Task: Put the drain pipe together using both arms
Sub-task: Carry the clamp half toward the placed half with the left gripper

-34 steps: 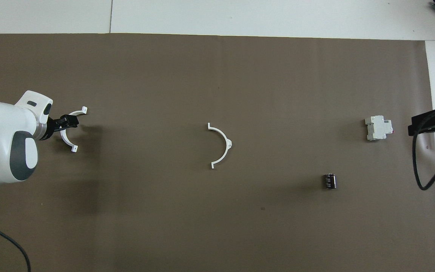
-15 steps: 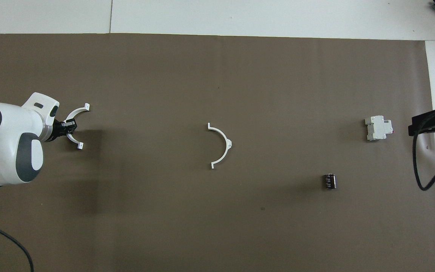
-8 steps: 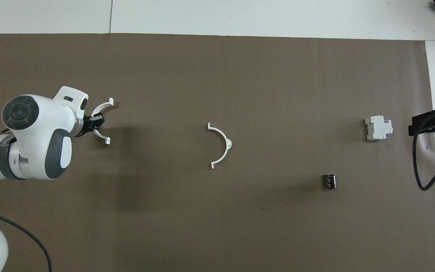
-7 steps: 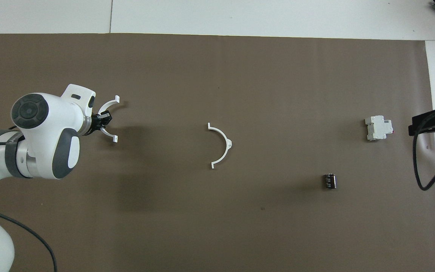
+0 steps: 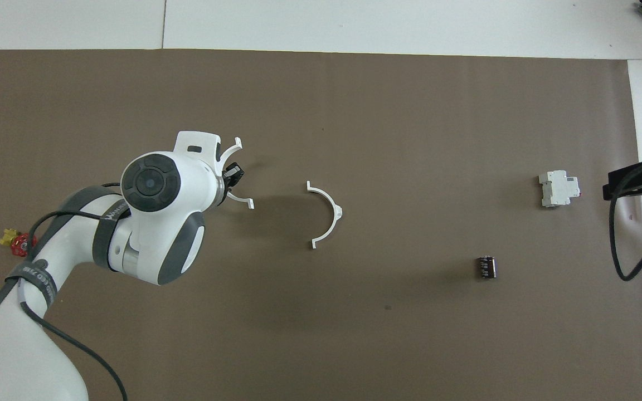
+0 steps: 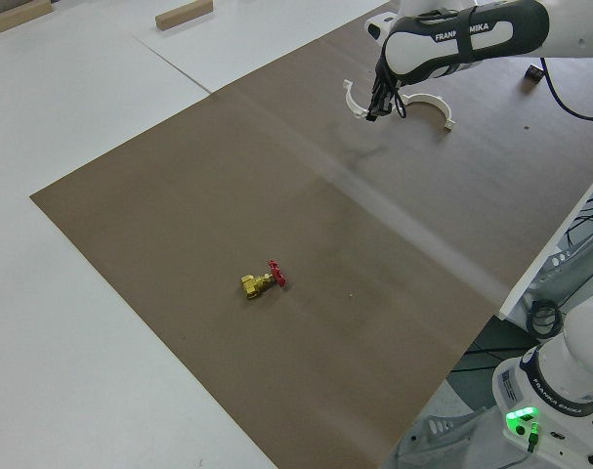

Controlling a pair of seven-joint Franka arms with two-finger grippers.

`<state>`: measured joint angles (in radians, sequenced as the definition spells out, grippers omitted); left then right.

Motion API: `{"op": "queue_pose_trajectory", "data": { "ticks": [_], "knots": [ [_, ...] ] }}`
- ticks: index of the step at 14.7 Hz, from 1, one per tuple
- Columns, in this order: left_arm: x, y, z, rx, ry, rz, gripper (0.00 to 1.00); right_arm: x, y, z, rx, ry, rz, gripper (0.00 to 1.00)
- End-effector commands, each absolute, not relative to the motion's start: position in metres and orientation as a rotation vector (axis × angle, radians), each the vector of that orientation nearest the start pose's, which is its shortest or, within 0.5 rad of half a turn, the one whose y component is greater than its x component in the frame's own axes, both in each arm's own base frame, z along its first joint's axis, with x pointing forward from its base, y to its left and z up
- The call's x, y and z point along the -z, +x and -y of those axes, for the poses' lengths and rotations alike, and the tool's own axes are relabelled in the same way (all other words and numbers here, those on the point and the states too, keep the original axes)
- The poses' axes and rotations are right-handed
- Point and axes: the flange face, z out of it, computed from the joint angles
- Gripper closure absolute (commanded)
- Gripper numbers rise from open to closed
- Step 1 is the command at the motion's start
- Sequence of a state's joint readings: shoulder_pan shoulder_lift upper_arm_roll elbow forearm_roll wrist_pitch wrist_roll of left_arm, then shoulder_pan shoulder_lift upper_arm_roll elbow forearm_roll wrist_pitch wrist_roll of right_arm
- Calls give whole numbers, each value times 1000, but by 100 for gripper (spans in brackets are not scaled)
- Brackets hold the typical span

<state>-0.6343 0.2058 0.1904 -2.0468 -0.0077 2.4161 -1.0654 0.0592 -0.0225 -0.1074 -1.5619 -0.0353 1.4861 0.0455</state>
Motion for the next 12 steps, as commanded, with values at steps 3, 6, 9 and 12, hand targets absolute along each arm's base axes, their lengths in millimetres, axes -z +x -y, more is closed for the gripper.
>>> {"op": "queue_pose_trajectory", "data": {
  "ticks": [3, 6, 9, 12],
  "knots": [
    [-357, 513, 294, 202, -3073, 1031, 100, -638, 534, 32, -90, -3155, -121, 0],
    [-338, 494, 310, 191, -3089, 967, 100, -638, 534, 32, -90, -3155, -121, 0],
    [-315, 487, 326, 200, -3099, 914, 100, -638, 534, 32, -90, -3154, -121, 0],
    [-317, 481, 338, 209, -3118, 850, 100, -638, 534, 32, -90, -3154, -121, 0]
  ]
}}
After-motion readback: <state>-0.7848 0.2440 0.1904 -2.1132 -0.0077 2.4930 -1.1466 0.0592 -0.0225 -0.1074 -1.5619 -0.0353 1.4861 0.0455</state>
